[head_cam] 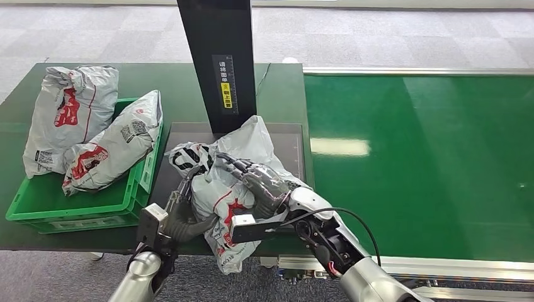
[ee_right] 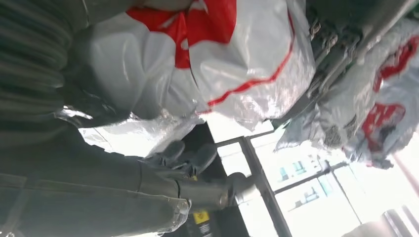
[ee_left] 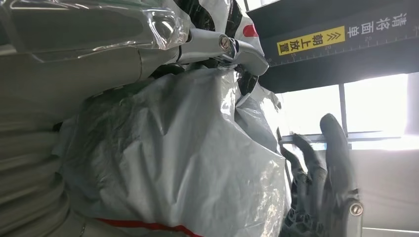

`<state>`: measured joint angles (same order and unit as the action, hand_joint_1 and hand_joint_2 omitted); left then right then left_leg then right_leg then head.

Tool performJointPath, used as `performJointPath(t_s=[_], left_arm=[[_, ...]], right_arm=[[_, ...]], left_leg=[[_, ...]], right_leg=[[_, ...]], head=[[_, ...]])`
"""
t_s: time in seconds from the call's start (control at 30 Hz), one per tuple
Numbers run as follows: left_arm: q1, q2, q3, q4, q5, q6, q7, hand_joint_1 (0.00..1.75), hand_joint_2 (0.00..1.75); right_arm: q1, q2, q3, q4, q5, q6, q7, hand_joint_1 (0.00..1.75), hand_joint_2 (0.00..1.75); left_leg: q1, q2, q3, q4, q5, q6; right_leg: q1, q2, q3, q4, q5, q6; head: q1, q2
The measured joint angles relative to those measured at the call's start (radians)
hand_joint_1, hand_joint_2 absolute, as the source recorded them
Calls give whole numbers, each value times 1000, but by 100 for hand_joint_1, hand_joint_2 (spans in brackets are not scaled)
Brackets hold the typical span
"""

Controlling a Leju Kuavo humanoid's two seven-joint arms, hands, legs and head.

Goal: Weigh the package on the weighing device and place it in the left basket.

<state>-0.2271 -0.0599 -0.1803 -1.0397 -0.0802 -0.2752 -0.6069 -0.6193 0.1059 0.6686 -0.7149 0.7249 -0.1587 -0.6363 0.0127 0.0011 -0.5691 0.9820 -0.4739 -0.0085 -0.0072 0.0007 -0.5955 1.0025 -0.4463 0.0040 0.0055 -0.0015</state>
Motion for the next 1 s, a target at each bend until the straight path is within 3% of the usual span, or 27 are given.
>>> performJointPath(t_s=[0.17, 0.33, 0.53, 0.67, 0.87, 1.0], left_arm=[[0, 0, -14, 0, -9, 11, 2, 0, 175], [0, 0, -24, -1, -8, 4, 7, 0, 175], [0, 0, -29, -1, -7, 4, 9, 0, 175], [0, 0, -35, -3, -31, 22, 18, 0, 175], [-7, 6, -67, -26, -235, 185, 55, 0, 175], [-53, 22, -111, -37, -445, 257, 144, 0, 175]], right_arm=[[58, -16, -80, -75, -132, -1, -44, 0, 175], [106, -30, -185, -183, -303, 86, -60, 0, 175], [133, -41, -251, -252, -349, 120, -61, 0, 175], [150, -49, -287, -293, -449, 172, -61, 0, 175], [177, -65, -353, -349, -554, 252, -61, 0, 175], [183, -65, -392, -358, -561, 287, -62, 0, 175]], left_leg=[[0, 0, 0, 0, 0, 0], [0, 0, 0, 0, 0, 0], [0, 0, 0, 0, 0, 0], [0, 0, 0, 0, 0, 0], [0, 0, 0, 0, 0, 0], [0, 0, 0, 0, 0, 0]], right_leg=[[0, 0, 0, 0, 0, 0], [0, 0, 0, 0, 0, 0], [0, 0, 0, 0, 0, 0], [0, 0, 0, 0, 0, 0], [0, 0, 0, 0, 0, 0], [0, 0, 0, 0, 0, 0]], head=[[0, 0], [0, 0], [0, 0], [0, 0], [0, 0], [0, 0]])
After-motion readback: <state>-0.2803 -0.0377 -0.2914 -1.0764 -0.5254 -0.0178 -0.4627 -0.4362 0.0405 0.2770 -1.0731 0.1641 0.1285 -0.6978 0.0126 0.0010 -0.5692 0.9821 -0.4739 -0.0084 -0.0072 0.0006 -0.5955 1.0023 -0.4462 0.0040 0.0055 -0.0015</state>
